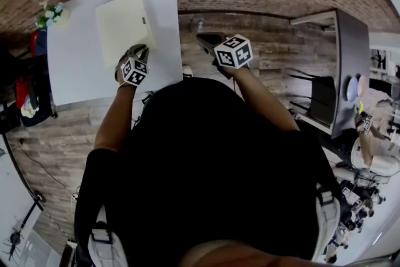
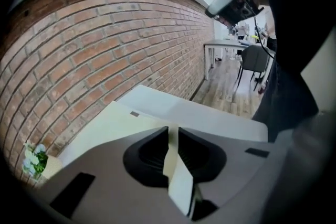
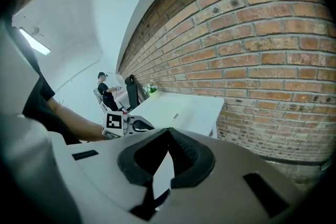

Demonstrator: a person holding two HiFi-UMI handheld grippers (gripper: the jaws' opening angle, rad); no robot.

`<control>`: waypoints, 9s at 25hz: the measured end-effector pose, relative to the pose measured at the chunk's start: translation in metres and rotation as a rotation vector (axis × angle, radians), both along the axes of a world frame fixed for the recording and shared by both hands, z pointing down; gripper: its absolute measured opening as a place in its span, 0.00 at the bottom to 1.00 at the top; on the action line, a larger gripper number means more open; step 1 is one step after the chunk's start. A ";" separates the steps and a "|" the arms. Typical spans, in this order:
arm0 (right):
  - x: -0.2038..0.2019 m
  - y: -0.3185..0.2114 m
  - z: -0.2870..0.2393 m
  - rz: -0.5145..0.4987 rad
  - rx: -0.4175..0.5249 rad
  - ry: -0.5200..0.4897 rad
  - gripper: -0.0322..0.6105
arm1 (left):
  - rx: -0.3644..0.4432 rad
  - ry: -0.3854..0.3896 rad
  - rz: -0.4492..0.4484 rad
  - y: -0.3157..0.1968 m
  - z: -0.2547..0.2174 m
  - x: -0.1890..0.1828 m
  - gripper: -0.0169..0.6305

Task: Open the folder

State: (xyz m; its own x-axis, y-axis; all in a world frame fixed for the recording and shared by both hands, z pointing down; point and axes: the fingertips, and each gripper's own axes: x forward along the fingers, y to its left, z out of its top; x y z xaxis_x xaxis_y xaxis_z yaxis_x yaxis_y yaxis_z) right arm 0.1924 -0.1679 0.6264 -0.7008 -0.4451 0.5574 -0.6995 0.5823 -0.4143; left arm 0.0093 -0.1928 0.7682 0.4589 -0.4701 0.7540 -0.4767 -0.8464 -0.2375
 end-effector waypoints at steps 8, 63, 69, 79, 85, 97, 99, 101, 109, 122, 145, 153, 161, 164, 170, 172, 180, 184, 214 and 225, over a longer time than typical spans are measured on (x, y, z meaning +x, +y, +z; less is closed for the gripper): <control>-0.009 0.001 0.001 -0.024 -0.004 -0.009 0.09 | -0.051 0.196 -0.145 -0.003 -0.020 -0.011 0.09; -0.143 -0.006 -0.004 -0.249 -0.003 -0.040 0.09 | 0.088 0.555 -0.509 0.018 -0.149 -0.147 0.06; -0.159 -0.005 -0.001 -0.281 -0.011 -0.038 0.09 | 0.106 0.569 -0.553 0.022 -0.154 -0.170 0.05; -0.189 -0.013 0.002 -0.317 -0.016 -0.034 0.09 | 0.124 0.558 -0.634 0.034 -0.151 -0.218 0.05; -0.213 -0.013 0.000 -0.343 -0.024 -0.045 0.09 | 0.128 0.568 -0.679 0.038 -0.153 -0.243 0.05; -0.235 -0.014 0.007 -0.355 -0.041 -0.036 0.09 | 0.114 0.580 -0.747 0.050 -0.141 -0.285 0.05; -0.239 -0.014 0.009 -0.359 -0.045 -0.035 0.09 | 0.111 0.580 -0.757 0.054 -0.138 -0.292 0.05; -0.241 -0.014 0.010 -0.362 -0.049 -0.035 0.09 | 0.107 0.583 -0.769 0.056 -0.137 -0.298 0.05; -0.252 -0.012 0.018 -0.371 -0.069 -0.020 0.09 | 0.079 0.605 -0.839 0.068 -0.123 -0.326 0.05; -0.255 -0.007 0.026 -0.358 -0.084 -0.011 0.09 | 0.046 0.604 -0.912 0.080 -0.100 -0.363 0.05; -0.243 -0.001 0.034 -0.269 -0.099 0.012 0.09 | -0.060 0.601 -1.030 0.094 -0.042 -0.424 0.05; -0.238 0.002 0.039 -0.224 -0.114 0.015 0.09 | -0.118 0.604 -1.063 0.095 -0.019 -0.441 0.06; -0.234 0.009 0.041 -0.185 -0.123 0.013 0.09 | -0.187 0.604 -1.068 0.096 0.003 -0.449 0.06; -0.234 0.012 0.043 -0.173 -0.129 0.010 0.09 | -0.211 0.596 -1.071 0.098 0.011 -0.452 0.07; -0.233 0.014 0.044 -0.156 -0.132 0.006 0.09 | -0.239 0.588 -1.077 0.098 0.021 -0.455 0.07; -0.234 0.015 0.045 -0.151 -0.138 0.002 0.09 | -0.249 0.585 -1.079 0.098 0.024 -0.457 0.07; -0.233 0.017 0.046 -0.147 -0.146 0.016 0.09 | -0.292 0.560 -1.097 0.098 0.038 -0.461 0.08; -0.234 0.019 0.050 -0.155 -0.155 0.018 0.09 | -0.312 0.555 -1.108 0.100 0.045 -0.463 0.08; -0.239 0.022 0.052 -0.192 -0.154 0.023 0.09 | -0.309 0.519 -1.145 0.105 0.044 -0.469 0.22; -0.233 0.014 0.046 -0.200 -0.132 0.013 0.09 | -0.203 0.535 -1.117 0.093 0.008 -0.467 0.24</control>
State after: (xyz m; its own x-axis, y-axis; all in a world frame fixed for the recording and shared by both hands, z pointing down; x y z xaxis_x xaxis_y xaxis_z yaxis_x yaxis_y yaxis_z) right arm -0.0409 -0.1538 0.6722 -0.7600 -0.2212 0.6112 -0.5817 0.6509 -0.4878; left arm -0.4576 -0.1003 0.7759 0.1558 -0.6962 0.7008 -0.9524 0.0823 0.2936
